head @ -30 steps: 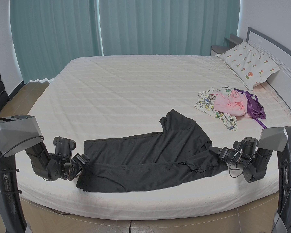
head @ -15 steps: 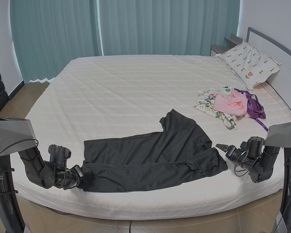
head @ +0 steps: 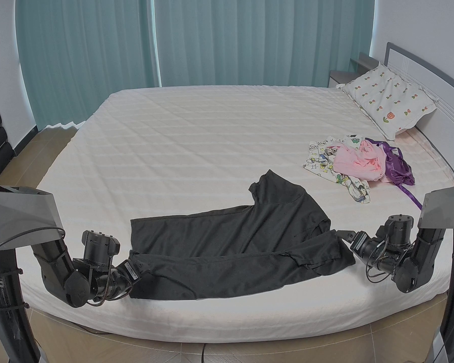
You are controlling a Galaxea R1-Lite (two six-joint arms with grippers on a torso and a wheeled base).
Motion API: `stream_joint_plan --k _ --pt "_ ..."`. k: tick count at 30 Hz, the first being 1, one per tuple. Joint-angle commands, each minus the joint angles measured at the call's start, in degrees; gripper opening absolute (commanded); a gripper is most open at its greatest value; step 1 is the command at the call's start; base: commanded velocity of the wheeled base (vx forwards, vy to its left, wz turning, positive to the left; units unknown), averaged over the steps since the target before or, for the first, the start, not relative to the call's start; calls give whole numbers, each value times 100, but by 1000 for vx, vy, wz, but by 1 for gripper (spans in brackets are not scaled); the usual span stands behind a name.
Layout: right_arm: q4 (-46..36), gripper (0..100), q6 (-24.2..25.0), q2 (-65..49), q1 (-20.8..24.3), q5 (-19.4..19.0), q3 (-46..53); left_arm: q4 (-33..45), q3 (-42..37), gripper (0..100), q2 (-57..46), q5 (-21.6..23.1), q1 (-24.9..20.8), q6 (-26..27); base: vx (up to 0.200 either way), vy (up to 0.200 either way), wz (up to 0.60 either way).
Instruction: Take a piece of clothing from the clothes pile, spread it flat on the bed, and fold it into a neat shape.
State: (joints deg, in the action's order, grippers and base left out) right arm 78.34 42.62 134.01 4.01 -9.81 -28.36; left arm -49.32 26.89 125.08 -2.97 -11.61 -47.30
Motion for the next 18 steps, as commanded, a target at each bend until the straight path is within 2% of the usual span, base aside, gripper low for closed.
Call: stream_joint_plan --k 1,6,13,18 --pt "76 100 695 -332 408 129 744 -491 -518 100 -159 113 -61 -394 200 0 0" --pt "243 100 906 -182 355 199 753 -1238 -958 100 -176 271 -17 -508 200 0 0" --pt "296 100 906 -174 293 199 823 -1290 -949 100 -124 280 132 -508 200 0 0" --pt "331 100 897 -174 284 199 902 -1299 -1011 100 -124 289 159 -508 0 0 0"
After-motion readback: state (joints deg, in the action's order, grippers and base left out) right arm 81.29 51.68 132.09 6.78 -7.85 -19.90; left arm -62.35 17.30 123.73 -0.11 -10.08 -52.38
